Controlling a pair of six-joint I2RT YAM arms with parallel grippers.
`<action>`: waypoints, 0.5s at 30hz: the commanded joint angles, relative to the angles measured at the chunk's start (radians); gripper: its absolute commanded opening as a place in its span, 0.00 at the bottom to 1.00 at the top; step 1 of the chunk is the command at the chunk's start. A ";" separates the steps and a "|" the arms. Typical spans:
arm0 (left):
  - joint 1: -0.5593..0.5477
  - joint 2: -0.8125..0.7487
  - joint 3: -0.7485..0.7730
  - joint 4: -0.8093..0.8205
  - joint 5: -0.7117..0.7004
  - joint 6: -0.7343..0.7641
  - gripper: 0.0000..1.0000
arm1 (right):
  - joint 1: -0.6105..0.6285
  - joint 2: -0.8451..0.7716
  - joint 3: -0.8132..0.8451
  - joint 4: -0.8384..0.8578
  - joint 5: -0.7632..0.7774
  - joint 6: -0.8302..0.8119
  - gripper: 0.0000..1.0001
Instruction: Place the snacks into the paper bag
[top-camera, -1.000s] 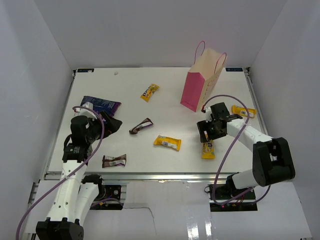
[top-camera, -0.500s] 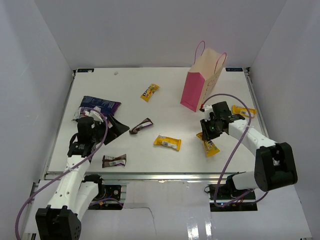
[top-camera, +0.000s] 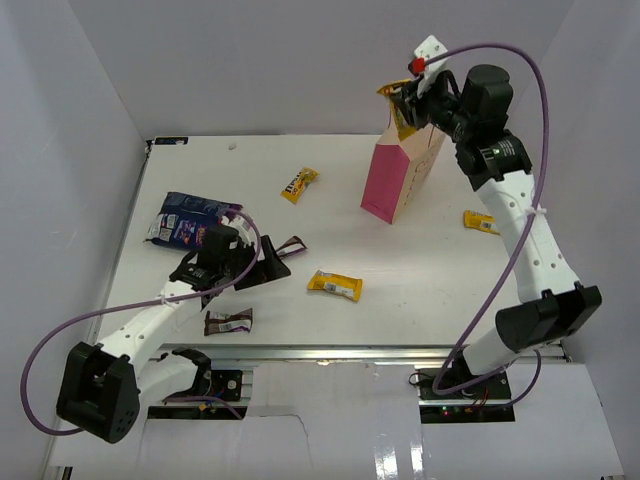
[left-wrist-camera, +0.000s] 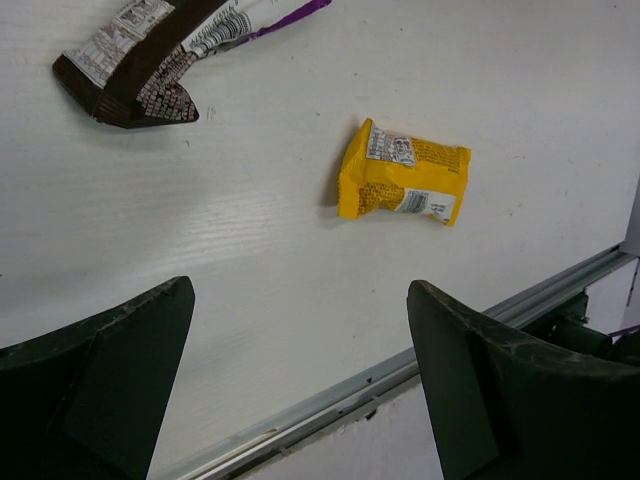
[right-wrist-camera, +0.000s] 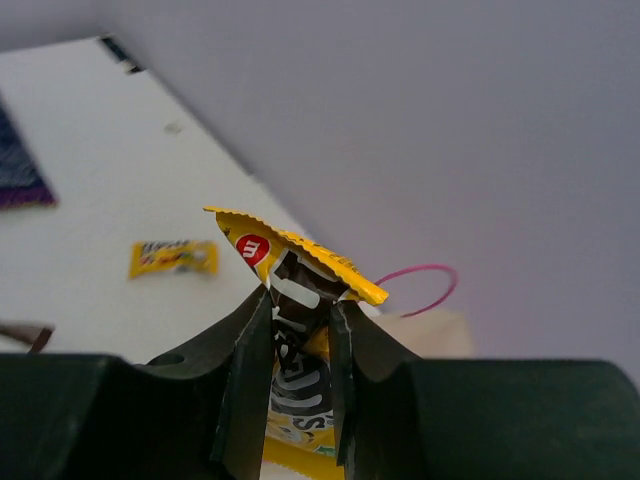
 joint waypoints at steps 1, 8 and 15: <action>-0.024 0.012 0.060 0.016 -0.081 0.052 0.98 | -0.003 0.126 0.097 0.177 0.247 0.115 0.08; -0.036 0.015 0.069 0.002 -0.118 0.068 0.98 | -0.043 0.261 0.148 0.373 0.507 0.163 0.08; -0.038 0.025 0.086 -0.001 -0.150 0.106 0.98 | -0.076 0.224 -0.019 0.478 0.478 0.161 0.44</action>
